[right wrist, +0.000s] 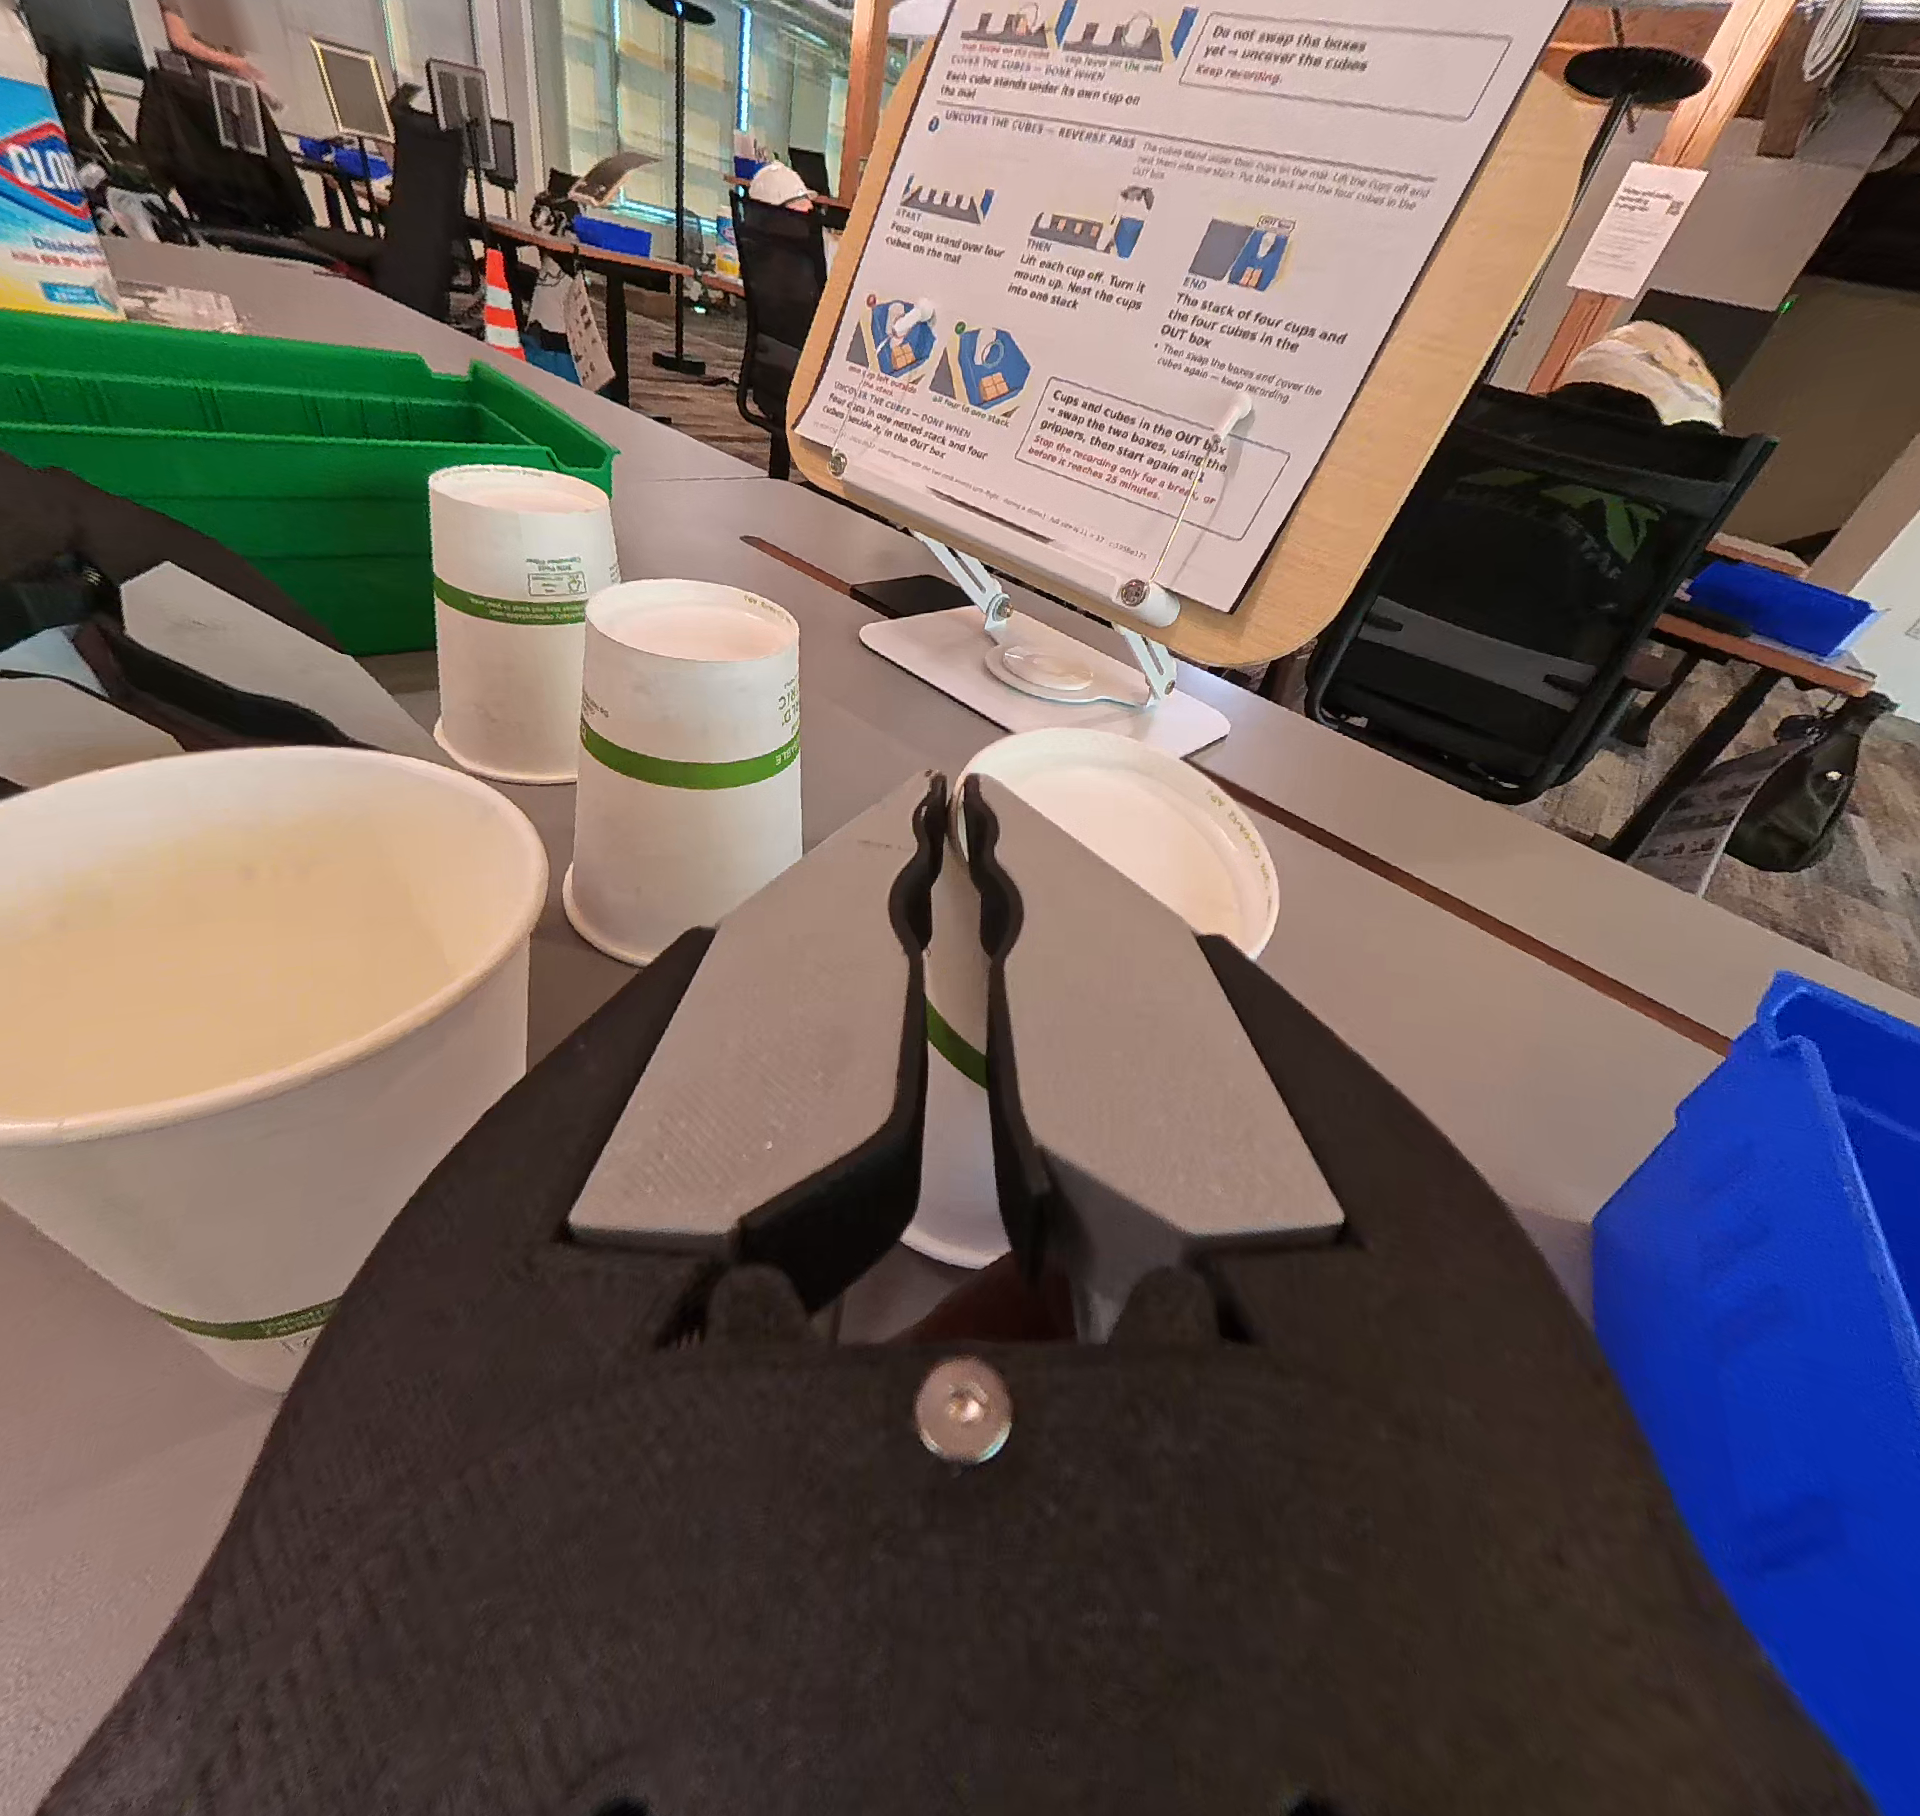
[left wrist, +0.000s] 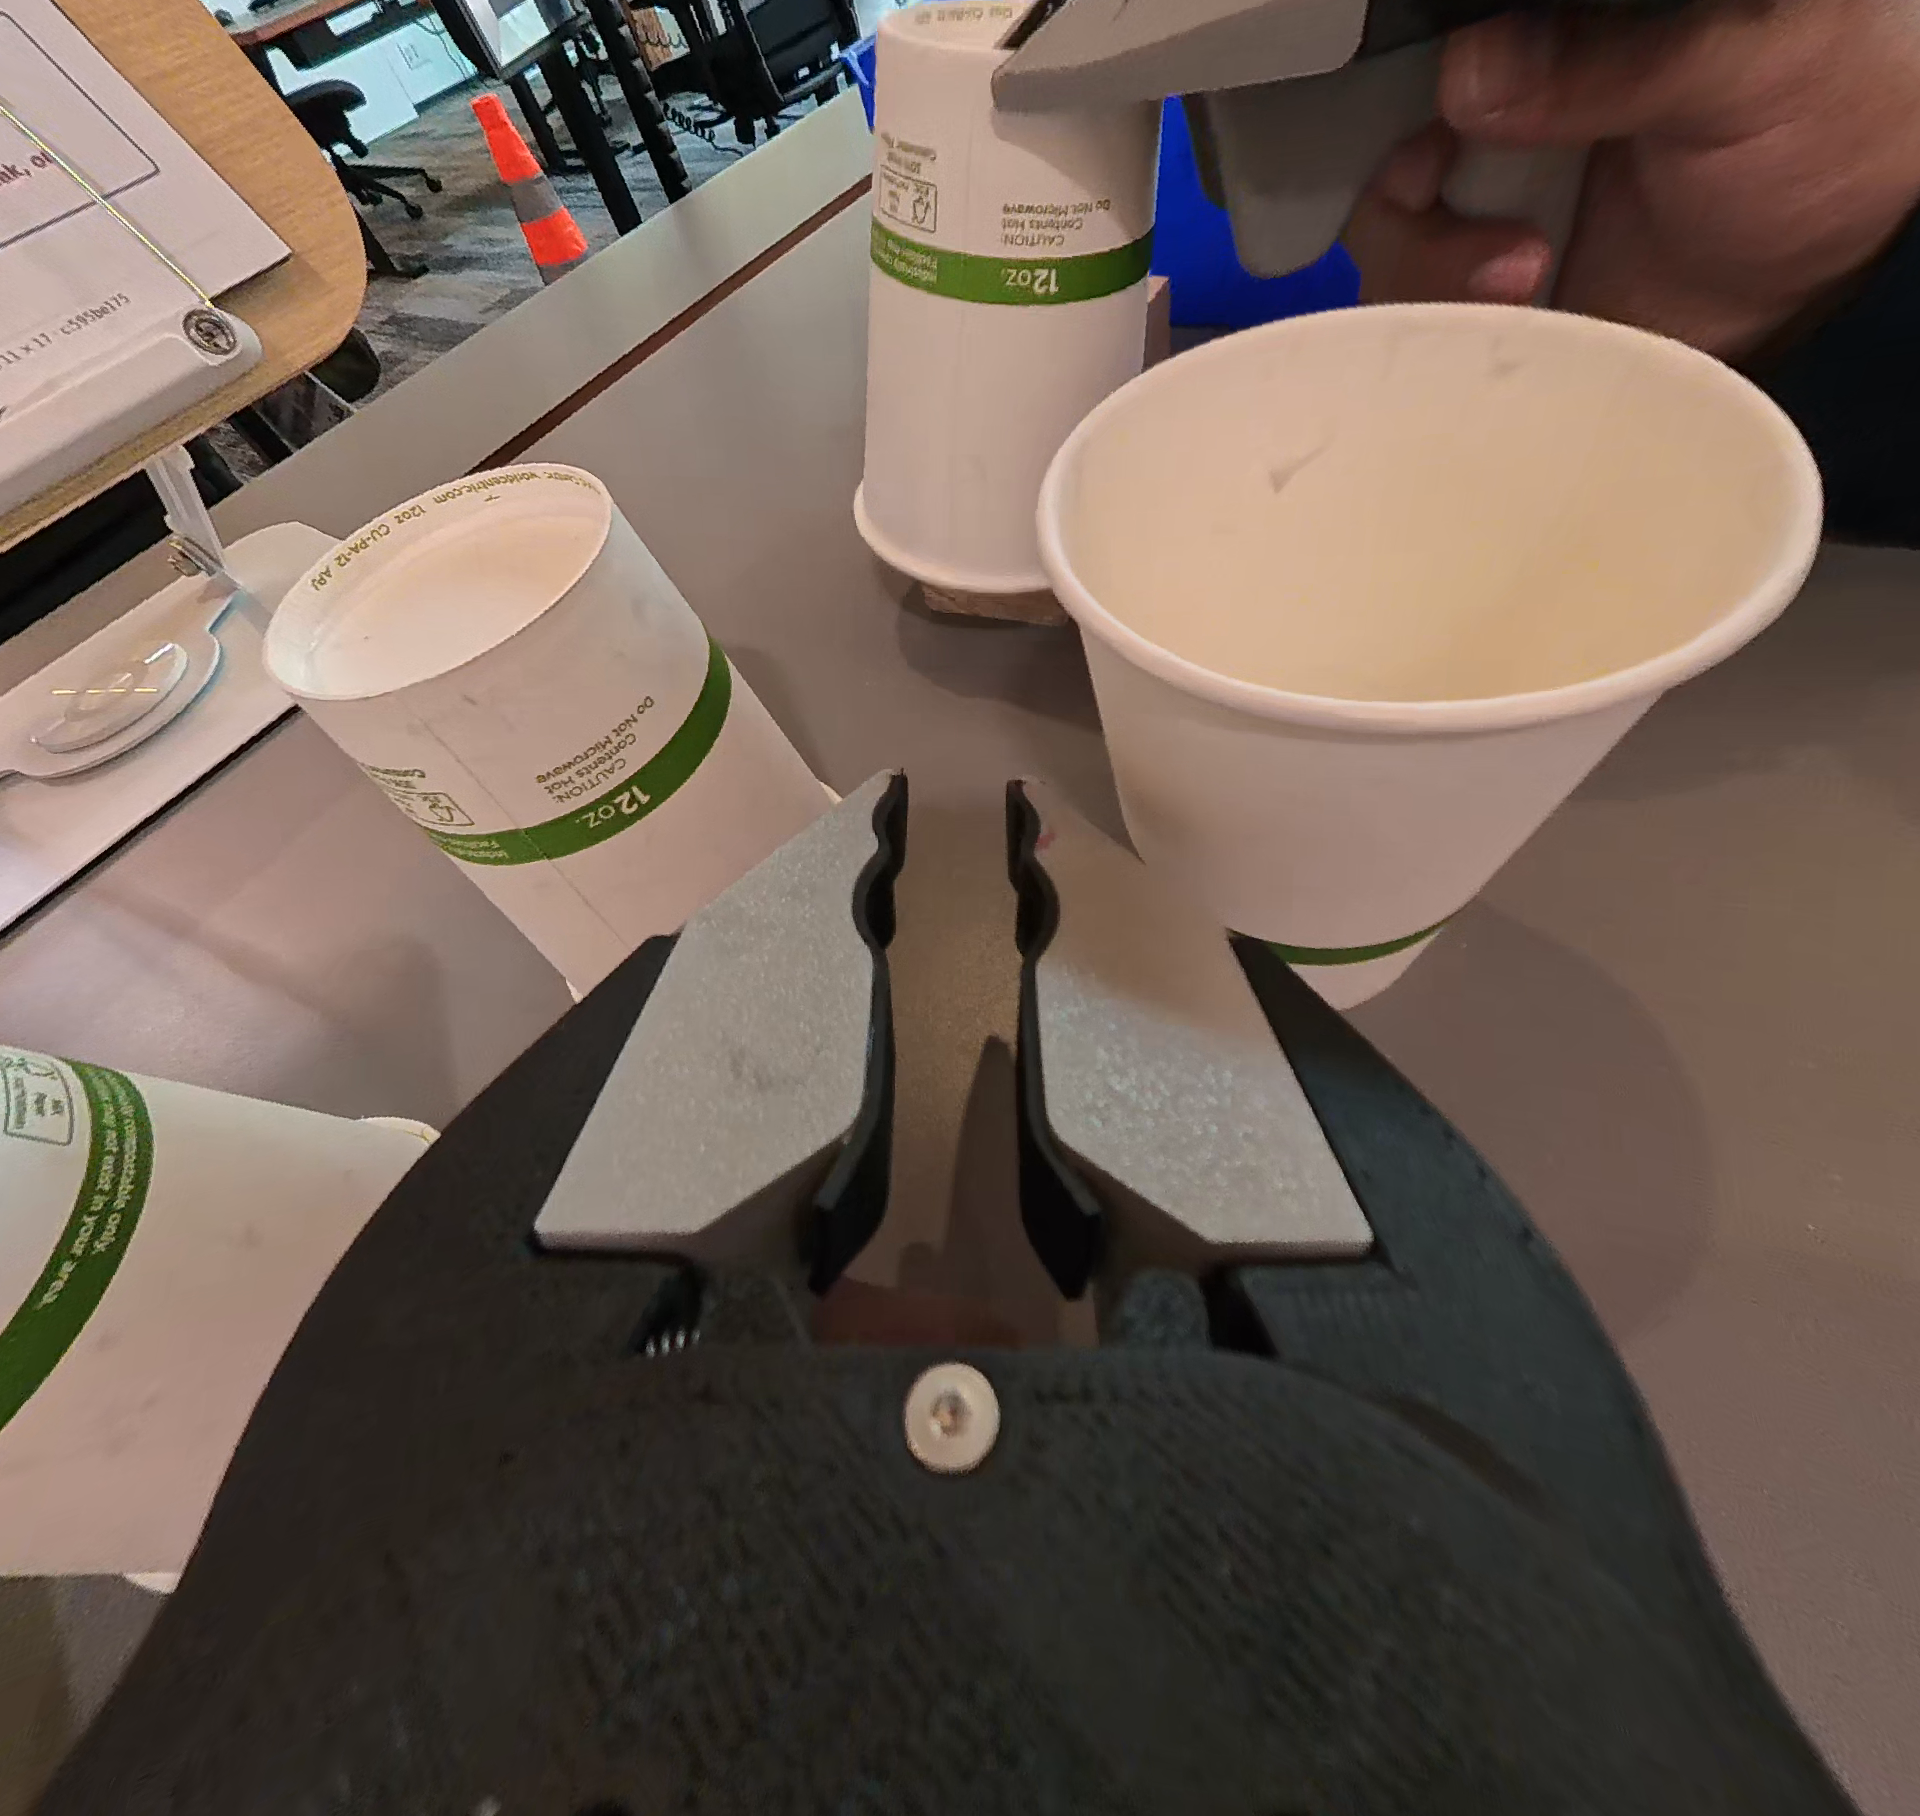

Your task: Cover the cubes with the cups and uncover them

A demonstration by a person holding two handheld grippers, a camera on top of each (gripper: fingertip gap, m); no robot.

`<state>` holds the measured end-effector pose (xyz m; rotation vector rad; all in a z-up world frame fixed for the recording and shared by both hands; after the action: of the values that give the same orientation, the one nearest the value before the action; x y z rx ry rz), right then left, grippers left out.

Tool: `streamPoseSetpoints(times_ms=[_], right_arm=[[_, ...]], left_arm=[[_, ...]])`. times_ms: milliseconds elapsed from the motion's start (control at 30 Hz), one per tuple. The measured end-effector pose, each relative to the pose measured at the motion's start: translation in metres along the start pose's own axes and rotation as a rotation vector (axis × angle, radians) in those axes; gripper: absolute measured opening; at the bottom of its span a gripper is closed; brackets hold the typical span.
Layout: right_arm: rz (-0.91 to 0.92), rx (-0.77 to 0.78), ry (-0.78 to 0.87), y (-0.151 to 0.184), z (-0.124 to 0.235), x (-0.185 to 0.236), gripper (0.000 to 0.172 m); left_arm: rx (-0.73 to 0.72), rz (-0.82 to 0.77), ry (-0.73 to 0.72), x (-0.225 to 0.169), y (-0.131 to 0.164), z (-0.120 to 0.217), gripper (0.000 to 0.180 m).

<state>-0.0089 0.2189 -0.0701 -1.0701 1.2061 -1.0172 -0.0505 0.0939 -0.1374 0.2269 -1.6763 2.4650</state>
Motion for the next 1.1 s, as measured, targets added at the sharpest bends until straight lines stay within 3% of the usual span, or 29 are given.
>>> streamPoseSetpoints(times_ms=[300, 667, 867, 1100], right_arm=[[-0.01, -0.094, 0.002, -0.018, 0.009, 0.001, 0.0], [-0.072, -0.278, -0.097, -0.049, 0.027, 0.013, 0.0], [-0.055, -0.3, -0.087, -0.053, 0.03, 0.013, 0.0], [-0.082, -0.427, -0.14, -0.074, 0.047, 0.019, 0.0]], left_arm=[[-0.011, 0.037, -0.043, 0.009, -0.002, 0.002, 0.017], [-0.158, 0.144, -0.102, 0.027, -0.023, 0.016, 0.017], [-0.159, 0.138, -0.103, 0.027, -0.023, 0.016, 0.017], [-0.254, 0.231, 0.01, 0.018, -0.037, 0.023, 0.017]])
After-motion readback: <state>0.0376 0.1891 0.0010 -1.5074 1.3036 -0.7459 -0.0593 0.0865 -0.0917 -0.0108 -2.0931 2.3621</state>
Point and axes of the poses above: each gripper's, where its closed fingertips meet, z back along the fingers, y out of its underside, x = y × z across the jaws, the point moved 2 cm from there along z, back along the fingers, and after that the axes turned 2 degrees about -y, right-handed, at the moved point
